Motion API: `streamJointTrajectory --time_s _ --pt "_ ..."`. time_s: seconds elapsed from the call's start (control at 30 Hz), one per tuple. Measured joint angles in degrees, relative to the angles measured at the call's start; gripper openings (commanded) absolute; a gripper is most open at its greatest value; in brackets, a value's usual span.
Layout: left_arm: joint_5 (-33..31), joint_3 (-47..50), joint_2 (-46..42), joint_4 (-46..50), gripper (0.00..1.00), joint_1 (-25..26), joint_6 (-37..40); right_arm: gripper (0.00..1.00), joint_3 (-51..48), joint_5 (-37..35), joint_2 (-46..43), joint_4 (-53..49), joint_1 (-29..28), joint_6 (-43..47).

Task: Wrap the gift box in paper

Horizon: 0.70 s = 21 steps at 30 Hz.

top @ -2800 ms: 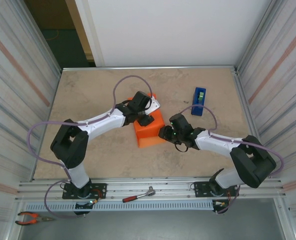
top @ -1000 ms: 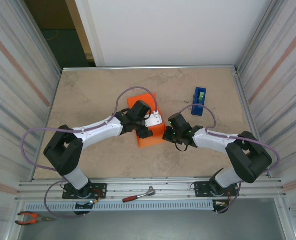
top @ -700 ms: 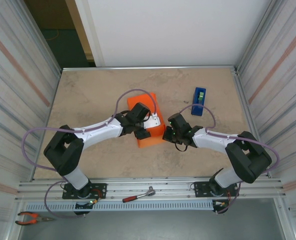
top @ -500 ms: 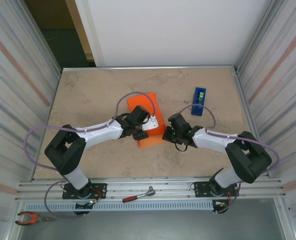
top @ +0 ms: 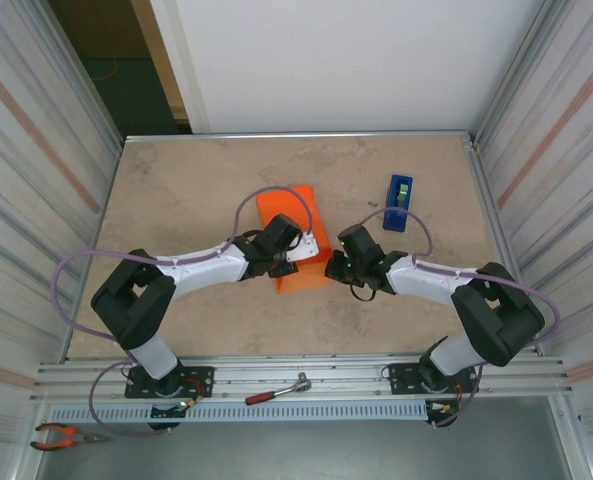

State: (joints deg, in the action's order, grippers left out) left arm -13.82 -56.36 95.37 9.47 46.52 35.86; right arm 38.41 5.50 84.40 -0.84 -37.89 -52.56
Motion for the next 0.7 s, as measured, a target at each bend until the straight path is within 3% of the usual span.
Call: streamJointTrajectory --time_s 0.43,0.7 --pt "-0.85 0.68 0.11 -1.4 0.68 0.72 -0.02 0.0 -2.29 4.26 -0.15 7.96 1.64 -4.35" --pt "-0.87 0.68 0.24 -1.66 0.67 1.01 0.0 0.0 -6.01 5.46 1.55 18.08 1.6 -8.31"
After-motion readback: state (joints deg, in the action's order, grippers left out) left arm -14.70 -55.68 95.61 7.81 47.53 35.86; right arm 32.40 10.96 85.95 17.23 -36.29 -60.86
